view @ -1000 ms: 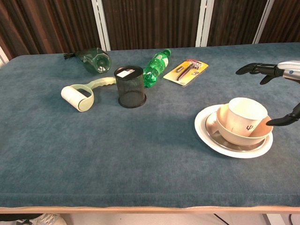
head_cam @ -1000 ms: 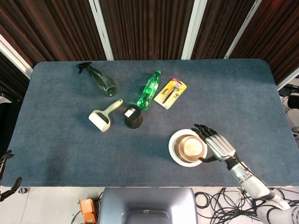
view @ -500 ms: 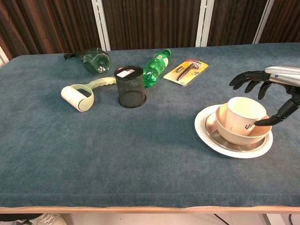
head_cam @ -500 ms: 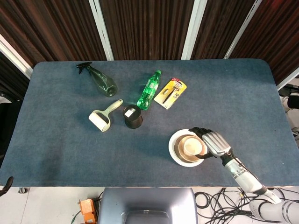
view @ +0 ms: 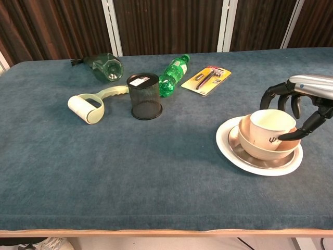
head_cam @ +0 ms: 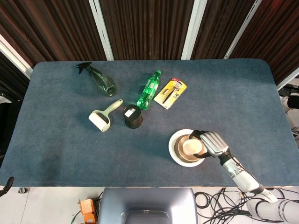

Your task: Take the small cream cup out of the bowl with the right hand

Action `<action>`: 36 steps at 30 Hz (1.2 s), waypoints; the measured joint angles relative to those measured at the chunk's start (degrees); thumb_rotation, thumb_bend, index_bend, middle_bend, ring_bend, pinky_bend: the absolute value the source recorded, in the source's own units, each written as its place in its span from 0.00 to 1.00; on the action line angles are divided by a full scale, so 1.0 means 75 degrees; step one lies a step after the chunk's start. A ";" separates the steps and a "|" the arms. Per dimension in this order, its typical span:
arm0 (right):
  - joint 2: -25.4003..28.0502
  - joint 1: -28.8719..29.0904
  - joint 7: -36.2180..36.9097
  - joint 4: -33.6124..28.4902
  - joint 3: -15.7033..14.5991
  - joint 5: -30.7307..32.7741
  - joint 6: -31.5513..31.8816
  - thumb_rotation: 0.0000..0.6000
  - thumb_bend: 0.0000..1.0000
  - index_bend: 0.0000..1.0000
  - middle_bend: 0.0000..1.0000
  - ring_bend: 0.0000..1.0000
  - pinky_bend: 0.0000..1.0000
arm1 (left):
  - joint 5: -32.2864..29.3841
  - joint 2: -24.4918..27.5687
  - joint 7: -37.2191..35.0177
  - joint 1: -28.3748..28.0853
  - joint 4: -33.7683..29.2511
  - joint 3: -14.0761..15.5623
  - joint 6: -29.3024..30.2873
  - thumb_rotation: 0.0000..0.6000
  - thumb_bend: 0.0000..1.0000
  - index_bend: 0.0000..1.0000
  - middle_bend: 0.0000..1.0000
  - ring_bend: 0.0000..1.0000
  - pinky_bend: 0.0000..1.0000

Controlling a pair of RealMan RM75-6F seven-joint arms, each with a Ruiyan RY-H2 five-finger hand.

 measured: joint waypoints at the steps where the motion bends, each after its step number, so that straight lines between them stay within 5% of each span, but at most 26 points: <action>1: -0.0006 -0.0004 -0.0019 0.0003 0.0001 0.0010 0.0003 1.00 0.08 0.48 0.37 0.46 0.59 | 0.0005 0.0000 0.0000 0.0002 0.0002 -0.0004 -0.0001 1.00 0.31 0.09 0.23 0.21 0.53; 12: 0.0108 -0.0114 0.0077 -0.0127 0.0001 -0.0116 0.0333 1.00 0.08 0.50 0.38 0.47 0.61 | 0.0042 0.0001 0.0014 0.0017 0.0005 -0.0032 -0.0072 1.00 0.31 0.09 0.23 0.21 0.53; 23: 0.1183 -0.0945 0.0303 -0.1034 -0.0259 -0.0747 0.1886 1.00 0.08 0.49 0.38 0.47 0.60 | 0.0103 0.0002 0.0083 0.0033 -0.0026 -0.0034 -0.0112 1.00 0.31 0.09 0.23 0.21 0.53; 30: 0.1767 -0.1710 -0.0411 -0.1247 -0.0605 -0.0308 0.2167 1.00 0.08 0.44 0.38 0.43 0.60 | 0.0057 0.0000 0.0105 0.0047 -0.0053 -0.0071 -0.0128 1.00 0.31 0.09 0.23 0.21 0.53; 36: 0.1677 -0.2033 -0.0381 -0.0651 -0.0686 0.0127 0.2059 1.00 0.08 0.35 0.33 0.34 0.51 | 0.0036 -0.0014 0.0284 0.0018 -0.0107 -0.0077 -0.0236 1.00 0.31 0.09 0.23 0.21 0.53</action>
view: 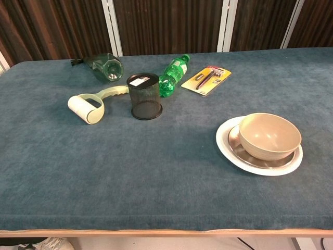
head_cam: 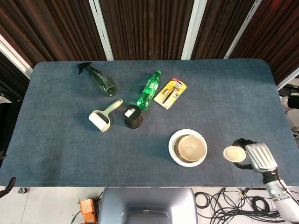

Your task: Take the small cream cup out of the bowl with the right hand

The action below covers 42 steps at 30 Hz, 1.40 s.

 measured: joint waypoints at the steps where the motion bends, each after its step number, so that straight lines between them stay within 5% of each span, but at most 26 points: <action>1: -0.0046 -0.0019 0.0102 0.0141 0.0001 0.0023 -0.0034 1.00 0.08 0.35 0.32 0.33 0.50 | -0.0005 0.0001 0.0043 -0.0006 -0.0019 0.0002 -0.0025 1.00 0.31 0.09 0.23 0.21 0.53; 8: -0.0492 -0.0074 0.0848 0.1192 0.0016 0.0033 -0.0393 1.00 0.08 0.31 0.27 0.24 0.44 | -0.0083 0.0017 0.0249 -0.0044 -0.0144 -0.0008 -0.0178 1.00 0.31 0.09 0.23 0.21 0.53; 16: -0.0624 -0.0089 0.1189 0.1466 0.0003 -0.0143 -0.0575 1.00 0.08 0.27 0.21 0.17 0.39 | -0.0108 0.0041 0.0230 -0.0036 -0.0167 -0.0019 -0.0206 1.00 0.31 0.09 0.23 0.21 0.53; 31: -0.0321 -0.0614 0.1822 0.1090 -0.0025 -0.1372 0.1388 1.00 0.08 0.23 0.18 0.14 0.35 | -0.0095 0.0024 0.0374 -0.0035 -0.0203 -0.0025 -0.0229 1.00 0.31 0.09 0.23 0.21 0.53; 36: -0.0205 -0.1043 0.1230 0.0560 -0.0057 -0.1481 0.2061 1.00 0.08 0.13 0.11 0.06 0.19 | -0.0160 -0.0048 0.0582 0.0001 -0.0201 -0.0085 -0.0132 1.00 0.31 0.09 0.23 0.21 0.52; 42: -0.0284 -0.1781 -0.0629 -0.0246 0.0039 -0.0889 0.2660 1.00 0.09 0.02 0.01 0.00 0.18 | -0.0333 -0.0201 0.1107 0.0047 -0.0228 -0.0194 -0.0033 1.00 0.31 0.09 0.17 0.18 0.51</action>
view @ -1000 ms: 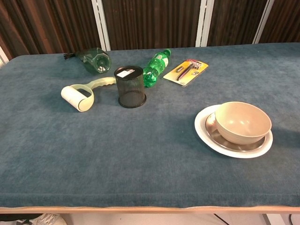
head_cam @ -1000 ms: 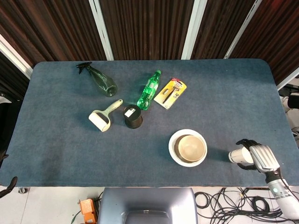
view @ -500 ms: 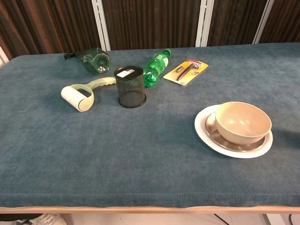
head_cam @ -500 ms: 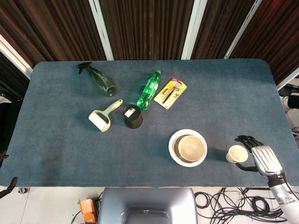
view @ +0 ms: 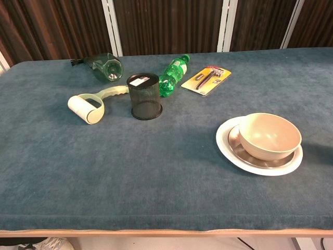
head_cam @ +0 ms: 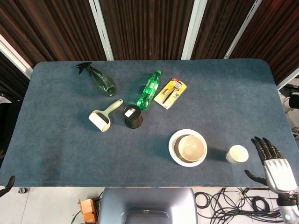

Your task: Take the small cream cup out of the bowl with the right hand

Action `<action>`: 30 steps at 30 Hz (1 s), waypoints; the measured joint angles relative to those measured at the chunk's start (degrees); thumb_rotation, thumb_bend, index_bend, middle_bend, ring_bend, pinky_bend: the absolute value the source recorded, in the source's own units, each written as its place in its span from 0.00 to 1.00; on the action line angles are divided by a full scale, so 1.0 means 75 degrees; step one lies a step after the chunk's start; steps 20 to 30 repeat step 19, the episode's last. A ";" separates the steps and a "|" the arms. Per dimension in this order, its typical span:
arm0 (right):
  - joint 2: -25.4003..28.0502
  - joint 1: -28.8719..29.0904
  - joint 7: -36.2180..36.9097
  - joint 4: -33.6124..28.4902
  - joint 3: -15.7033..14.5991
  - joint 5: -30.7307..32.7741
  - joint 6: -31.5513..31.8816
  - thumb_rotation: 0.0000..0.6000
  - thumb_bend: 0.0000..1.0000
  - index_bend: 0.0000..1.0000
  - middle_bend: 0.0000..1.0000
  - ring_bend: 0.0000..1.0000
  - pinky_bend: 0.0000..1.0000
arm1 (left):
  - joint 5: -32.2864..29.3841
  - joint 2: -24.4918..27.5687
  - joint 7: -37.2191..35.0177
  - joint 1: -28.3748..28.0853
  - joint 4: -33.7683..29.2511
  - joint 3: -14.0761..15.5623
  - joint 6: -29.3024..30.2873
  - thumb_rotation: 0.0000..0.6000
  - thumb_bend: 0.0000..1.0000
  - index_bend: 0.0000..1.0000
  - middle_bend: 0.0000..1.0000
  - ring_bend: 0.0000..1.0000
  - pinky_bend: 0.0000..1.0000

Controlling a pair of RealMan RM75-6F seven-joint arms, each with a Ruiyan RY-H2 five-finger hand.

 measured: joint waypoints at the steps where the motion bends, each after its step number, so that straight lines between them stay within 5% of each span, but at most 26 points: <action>1: -0.0044 -0.0118 -0.0254 -0.0106 0.0030 0.0168 0.0080 1.00 0.09 0.01 0.01 0.00 0.18 | -0.0038 -0.0020 0.0088 0.0008 -0.0019 -0.0012 0.0003 1.00 0.31 0.09 0.15 0.16 0.50; 8: -0.0075 -0.0477 -0.0918 -0.0697 0.0253 0.0933 -0.0048 1.00 0.11 0.00 0.00 0.00 0.20 | -0.0339 0.0007 0.0522 0.0037 -0.0406 -0.0010 -0.0206 1.00 0.31 0.06 0.10 0.13 0.38; 30: -0.0200 -0.0595 -0.0883 -0.0594 0.0331 0.0734 -0.0062 1.00 0.11 0.00 0.00 0.00 0.20 | -0.0564 0.0096 0.0882 -0.0002 -0.0746 -0.0025 -0.0466 1.00 0.31 0.06 0.10 0.13 0.36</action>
